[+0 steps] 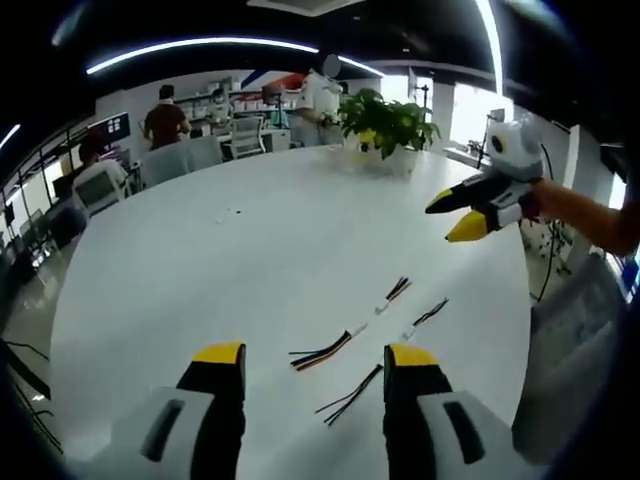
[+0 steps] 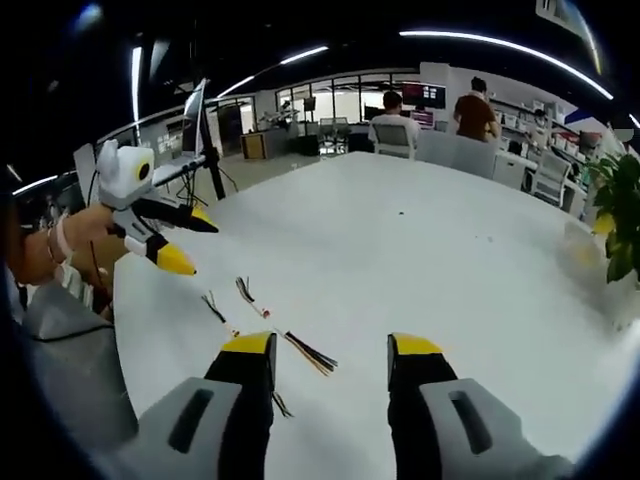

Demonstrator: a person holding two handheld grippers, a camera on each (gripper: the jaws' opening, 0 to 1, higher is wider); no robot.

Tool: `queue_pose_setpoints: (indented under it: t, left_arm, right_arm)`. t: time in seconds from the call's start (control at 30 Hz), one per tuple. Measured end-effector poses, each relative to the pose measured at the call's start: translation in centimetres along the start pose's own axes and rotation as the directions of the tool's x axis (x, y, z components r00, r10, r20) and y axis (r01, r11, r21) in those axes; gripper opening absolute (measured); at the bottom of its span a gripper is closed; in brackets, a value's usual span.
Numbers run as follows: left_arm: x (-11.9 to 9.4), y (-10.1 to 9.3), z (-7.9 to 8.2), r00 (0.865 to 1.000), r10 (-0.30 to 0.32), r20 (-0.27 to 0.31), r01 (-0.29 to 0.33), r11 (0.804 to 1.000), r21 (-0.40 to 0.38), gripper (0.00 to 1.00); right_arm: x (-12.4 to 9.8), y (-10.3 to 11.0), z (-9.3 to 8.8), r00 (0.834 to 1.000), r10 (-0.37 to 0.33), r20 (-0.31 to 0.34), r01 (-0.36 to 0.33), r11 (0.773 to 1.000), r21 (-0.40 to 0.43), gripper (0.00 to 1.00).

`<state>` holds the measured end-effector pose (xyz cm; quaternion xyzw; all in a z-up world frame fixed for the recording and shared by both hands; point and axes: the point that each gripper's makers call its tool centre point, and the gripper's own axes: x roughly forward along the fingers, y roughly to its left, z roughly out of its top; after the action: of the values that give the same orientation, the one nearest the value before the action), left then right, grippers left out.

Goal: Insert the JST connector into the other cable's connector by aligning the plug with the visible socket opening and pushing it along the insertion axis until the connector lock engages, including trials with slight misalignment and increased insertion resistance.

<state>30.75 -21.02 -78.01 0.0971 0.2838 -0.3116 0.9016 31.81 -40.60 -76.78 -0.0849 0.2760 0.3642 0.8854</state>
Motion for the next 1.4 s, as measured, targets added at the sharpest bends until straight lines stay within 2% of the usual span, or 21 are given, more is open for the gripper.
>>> queue_pose_setpoints:
  t: [0.33, 0.63, 0.73, 0.93, 1.13, 1.23, 1.4]
  left_arm:
    - [0.5, 0.0, 0.0, 0.999, -0.032, 0.004, 0.031, 0.998, 0.048, 0.51]
    - [1.6, 0.2, -0.8, 0.999, -0.049, -0.017, 0.050, 0.996, 0.076, 0.51]
    - [2.1, -0.1, -0.6, 0.997, -0.074, 0.005, 0.073, 0.994, 0.086, 0.51]
    - [3.3, -0.6, -1.0, 0.994, -0.108, -0.003, 0.108, 0.990, 0.088, 0.50]
    - [4.3, -1.5, -1.1, 0.985, -0.172, 0.011, 0.171, 0.982, 0.083, 0.45]
    - [4.5, -2.2, -0.9, 0.978, -0.209, 0.026, 0.206, 0.975, 0.077, 0.43]
    - [5.3, -2.6, -1.2, 0.970, -0.240, 0.029, 0.236, 0.968, 0.087, 0.42]
  right_arm:
    - [1.4, 0.1, -0.4, 0.999, 0.037, -0.017, -0.037, 0.999, -0.037, 0.42]
    - [2.4, -0.1, -0.8, 0.998, 0.056, -0.026, -0.057, 0.998, -0.033, 0.42]
    - [2.9, -0.1, -1.2, 0.997, 0.066, -0.050, -0.068, 0.997, -0.036, 0.42]
    - [3.6, 0.0, -2.0, 0.994, 0.096, -0.059, -0.097, 0.995, -0.026, 0.41]
    - [4.3, 0.1, -2.3, 0.991, 0.122, -0.053, -0.125, 0.991, -0.054, 0.38]
    - [4.8, 0.4, -2.2, 0.989, 0.147, -0.024, -0.149, 0.986, -0.077, 0.36]
    - [5.5, 1.2, -2.6, 0.981, 0.192, -0.019, -0.193, 0.977, -0.092, 0.35]
